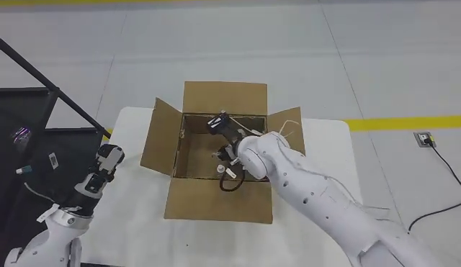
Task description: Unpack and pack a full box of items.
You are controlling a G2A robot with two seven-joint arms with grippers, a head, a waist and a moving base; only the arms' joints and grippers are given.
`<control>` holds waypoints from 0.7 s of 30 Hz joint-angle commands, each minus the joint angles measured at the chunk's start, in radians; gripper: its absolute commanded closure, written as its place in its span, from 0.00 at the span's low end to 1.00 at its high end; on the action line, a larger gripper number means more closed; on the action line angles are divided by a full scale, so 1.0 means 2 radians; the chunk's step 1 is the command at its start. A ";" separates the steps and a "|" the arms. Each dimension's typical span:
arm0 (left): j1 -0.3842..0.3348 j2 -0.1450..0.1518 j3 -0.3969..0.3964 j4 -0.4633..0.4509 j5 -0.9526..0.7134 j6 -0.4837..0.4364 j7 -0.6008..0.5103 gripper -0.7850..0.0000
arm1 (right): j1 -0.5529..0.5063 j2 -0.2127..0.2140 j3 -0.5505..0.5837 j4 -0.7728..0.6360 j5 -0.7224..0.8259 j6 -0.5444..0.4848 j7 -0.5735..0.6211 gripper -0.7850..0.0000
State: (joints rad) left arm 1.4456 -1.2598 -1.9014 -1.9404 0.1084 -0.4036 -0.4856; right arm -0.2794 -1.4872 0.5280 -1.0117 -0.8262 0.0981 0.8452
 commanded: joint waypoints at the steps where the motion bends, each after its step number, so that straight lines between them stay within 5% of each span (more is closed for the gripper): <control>1: 0.004 0.001 -0.003 0.005 -0.009 -0.006 0.000 0.00 | 0.010 -0.013 -0.011 0.031 0.000 0.010 0.004 0.00; 8: 0.005 0.001 -0.004 0.006 -0.011 -0.007 -0.001 0.00 | 0.030 -0.050 -0.030 0.117 0.010 0.023 0.008 0.04; 11: 0.005 0.001 -0.004 0.006 -0.011 -0.007 -0.001 0.00 | 0.036 -0.063 -0.033 0.150 0.019 0.016 0.009 0.52; 14: 0.005 0.001 -0.004 0.006 -0.011 -0.007 -0.001 0.00 | 0.041 -0.075 -0.034 0.177 0.026 0.011 0.005 0.71; 16: 0.005 0.001 -0.004 0.006 -0.011 -0.007 -0.001 0.00 | 0.045 -0.082 -0.033 0.192 0.032 0.005 0.002 0.93; 17: 0.005 0.001 -0.004 0.006 -0.011 -0.007 -0.001 0.00 | 0.046 -0.085 -0.032 0.198 0.034 0.001 0.001 1.00; 21: 0.005 0.001 -0.004 0.006 -0.011 -0.007 -0.001 0.00 | 0.054 -0.095 -0.027 0.219 0.042 -0.008 -0.007 1.00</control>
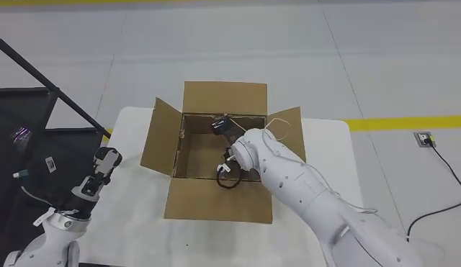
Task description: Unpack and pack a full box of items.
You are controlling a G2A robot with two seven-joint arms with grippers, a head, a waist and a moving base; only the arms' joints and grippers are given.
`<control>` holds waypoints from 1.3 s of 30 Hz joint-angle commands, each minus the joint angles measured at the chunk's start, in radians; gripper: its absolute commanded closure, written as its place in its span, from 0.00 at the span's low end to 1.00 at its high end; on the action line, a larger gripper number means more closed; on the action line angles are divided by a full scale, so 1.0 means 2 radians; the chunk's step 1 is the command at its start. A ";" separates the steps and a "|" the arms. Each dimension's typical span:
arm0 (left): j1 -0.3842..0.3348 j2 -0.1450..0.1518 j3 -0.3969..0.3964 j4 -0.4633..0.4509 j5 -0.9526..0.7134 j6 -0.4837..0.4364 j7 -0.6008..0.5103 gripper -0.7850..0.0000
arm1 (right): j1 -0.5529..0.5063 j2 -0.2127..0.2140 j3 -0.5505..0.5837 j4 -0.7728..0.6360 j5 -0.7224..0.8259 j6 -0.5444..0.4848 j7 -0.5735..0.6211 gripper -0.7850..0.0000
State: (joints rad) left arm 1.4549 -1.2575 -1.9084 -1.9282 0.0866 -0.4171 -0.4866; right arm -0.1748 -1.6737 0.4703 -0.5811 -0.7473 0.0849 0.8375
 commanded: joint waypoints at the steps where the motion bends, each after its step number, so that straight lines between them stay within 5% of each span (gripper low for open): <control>1: 0.000 0.000 0.000 0.000 0.000 0.000 0.000 0.00 | 0.004 -0.004 0.004 0.006 0.005 -0.004 -0.006 1.00; 8: 0.000 0.000 0.000 0.000 0.000 0.000 0.000 0.00 | 0.018 0.000 0.035 -0.037 0.017 -0.021 -0.012 1.00; 14: 0.000 0.000 0.000 0.000 0.000 0.000 0.000 0.00 | -0.008 0.037 0.078 -0.185 -0.050 0.029 0.028 1.00; 22: 0.000 0.000 0.000 0.000 0.000 0.000 0.000 0.00 | -0.147 0.115 0.218 -0.493 -0.224 0.073 0.157 1.00; 28: 0.000 0.000 0.000 0.000 0.000 0.000 0.000 0.00 | -0.270 0.149 0.357 -0.660 -0.323 0.067 0.181 1.00; 34: 0.000 0.000 0.000 0.000 0.000 0.000 0.000 0.00 | -0.352 0.164 0.482 -0.695 -0.354 0.069 0.158 1.00; 39: 0.000 0.000 0.000 0.000 0.000 0.000 0.000 0.00 | -0.374 0.171 0.539 -0.627 -0.365 0.048 0.157 1.00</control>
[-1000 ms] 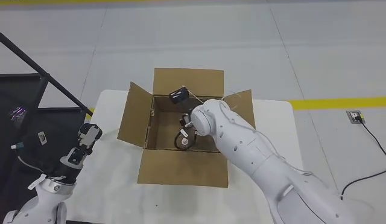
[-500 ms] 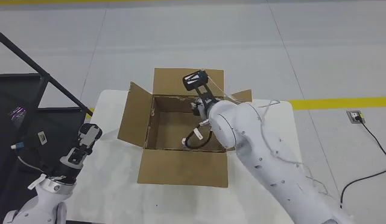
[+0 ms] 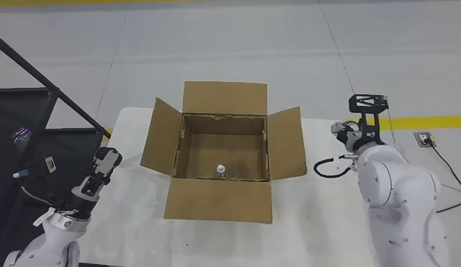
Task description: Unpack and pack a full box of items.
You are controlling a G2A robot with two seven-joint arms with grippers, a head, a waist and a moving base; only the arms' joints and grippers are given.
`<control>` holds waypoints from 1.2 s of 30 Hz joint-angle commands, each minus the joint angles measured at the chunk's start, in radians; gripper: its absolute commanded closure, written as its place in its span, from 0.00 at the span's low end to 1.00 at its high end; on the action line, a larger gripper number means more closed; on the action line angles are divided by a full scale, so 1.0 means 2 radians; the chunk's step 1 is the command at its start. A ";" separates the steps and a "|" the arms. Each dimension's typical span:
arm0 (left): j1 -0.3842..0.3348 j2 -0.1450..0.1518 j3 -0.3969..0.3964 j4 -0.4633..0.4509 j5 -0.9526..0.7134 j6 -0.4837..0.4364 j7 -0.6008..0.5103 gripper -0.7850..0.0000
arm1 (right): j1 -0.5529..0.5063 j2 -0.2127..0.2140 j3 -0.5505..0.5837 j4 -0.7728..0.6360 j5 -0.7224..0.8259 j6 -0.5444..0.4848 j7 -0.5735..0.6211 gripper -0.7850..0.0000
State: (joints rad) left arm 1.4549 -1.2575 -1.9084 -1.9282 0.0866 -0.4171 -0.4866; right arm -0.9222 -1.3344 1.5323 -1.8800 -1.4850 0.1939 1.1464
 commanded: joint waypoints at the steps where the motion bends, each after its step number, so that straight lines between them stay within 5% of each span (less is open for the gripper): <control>1: 0.000 0.000 0.000 0.000 0.000 0.000 0.000 0.00 | 0.002 0.002 0.012 0.043 0.001 -0.012 0.004 1.00; 10: 0.000 0.000 0.000 0.000 0.000 0.000 0.000 0.00 | 0.046 0.004 0.008 0.234 0.045 -0.071 0.003 1.00; 16: 0.000 0.000 0.000 0.000 0.000 0.000 0.000 0.00 | 0.066 0.005 0.004 0.295 0.058 -0.079 -0.018 0.99; 17: 0.000 0.000 0.000 0.000 0.000 0.000 0.000 0.00 | 0.067 0.005 0.003 0.300 0.060 -0.080 -0.020 0.76; 21: 0.000 0.000 0.000 0.000 0.000 0.000 0.000 0.00 | 0.070 0.006 0.002 0.311 0.067 -0.085 -0.022 0.51; 25: 0.000 0.000 0.000 0.000 0.000 0.000 0.000 0.00 | 0.069 0.007 0.002 0.305 0.073 -0.086 -0.026 0.04; 30: 0.000 0.000 0.000 0.000 0.000 0.000 0.000 0.00 | 0.061 0.009 0.006 0.247 0.081 -0.082 -0.025 0.00; 36: 0.000 0.000 0.000 0.000 0.000 0.000 0.000 0.00 | 0.037 0.004 -0.023 0.054 0.121 -0.061 -0.054 0.00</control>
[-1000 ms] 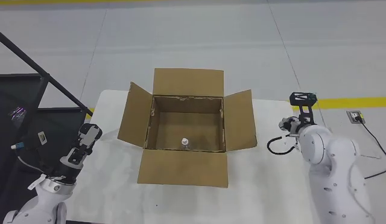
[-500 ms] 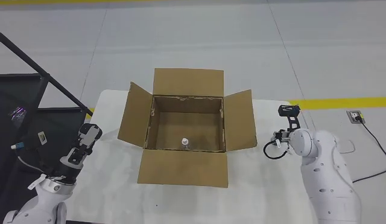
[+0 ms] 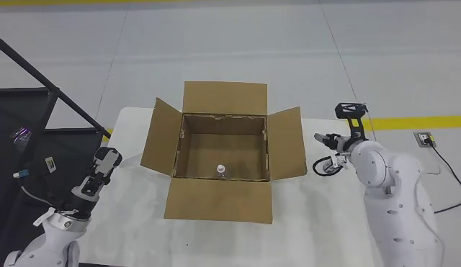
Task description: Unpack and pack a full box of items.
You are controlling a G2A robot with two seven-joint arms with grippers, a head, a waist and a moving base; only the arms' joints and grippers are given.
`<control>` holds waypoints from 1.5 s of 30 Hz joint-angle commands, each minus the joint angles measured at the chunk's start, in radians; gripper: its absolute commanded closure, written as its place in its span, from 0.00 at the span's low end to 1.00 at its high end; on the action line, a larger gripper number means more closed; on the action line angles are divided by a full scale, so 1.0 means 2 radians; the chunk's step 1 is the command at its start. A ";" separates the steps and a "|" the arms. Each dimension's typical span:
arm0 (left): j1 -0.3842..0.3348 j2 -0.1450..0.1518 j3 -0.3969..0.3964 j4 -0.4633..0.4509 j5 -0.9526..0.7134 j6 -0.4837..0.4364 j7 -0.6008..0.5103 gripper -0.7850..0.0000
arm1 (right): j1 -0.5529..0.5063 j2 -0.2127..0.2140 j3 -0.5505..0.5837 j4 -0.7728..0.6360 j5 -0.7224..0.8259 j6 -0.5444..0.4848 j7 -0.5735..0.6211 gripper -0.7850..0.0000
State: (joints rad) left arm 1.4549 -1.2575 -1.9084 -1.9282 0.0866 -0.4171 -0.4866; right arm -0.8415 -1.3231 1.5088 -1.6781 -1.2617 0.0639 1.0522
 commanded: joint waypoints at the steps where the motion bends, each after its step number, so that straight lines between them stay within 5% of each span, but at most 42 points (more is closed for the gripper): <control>1: 0.000 0.000 0.000 0.000 0.000 0.000 0.000 0.00 | -0.006 -0.004 -0.027 -0.074 0.024 0.002 -0.011 0.00; 5: 0.000 0.000 0.000 0.000 0.000 0.000 0.000 0.00 | 0.023 -0.013 -0.116 -0.093 0.062 -0.021 0.009 0.00; 14: 0.000 0.000 0.000 0.000 0.000 0.000 0.000 0.00 | 0.161 -0.064 -0.337 0.126 0.144 -0.007 0.042 0.00; 22: 0.000 0.000 0.000 0.000 0.000 0.000 0.000 0.00 | 0.229 -0.114 -0.408 0.303 0.236 0.029 0.003 0.00; 27: 0.000 0.000 0.000 0.000 0.000 0.000 0.000 0.00 | 0.250 -0.136 -0.433 0.354 0.235 0.061 -0.023 0.00; 33: 0.000 0.000 0.000 0.000 0.000 0.000 0.000 0.00 | 0.268 -0.155 -0.454 0.391 0.239 0.078 0.023 0.05; 39: 0.000 0.000 0.000 0.000 0.000 0.000 0.000 0.00 | 0.280 -0.168 -0.461 0.423 0.248 0.075 0.037 0.34; 45: 0.000 0.000 0.000 0.000 0.000 0.000 0.000 0.00 | 0.289 -0.180 -0.463 0.460 0.254 0.061 0.025 0.74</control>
State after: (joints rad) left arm 1.4549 -1.2575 -1.9084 -1.9282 0.0866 -0.4171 -0.4866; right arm -0.2671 -1.6804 0.5831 -0.7691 -0.7553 0.1916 1.1076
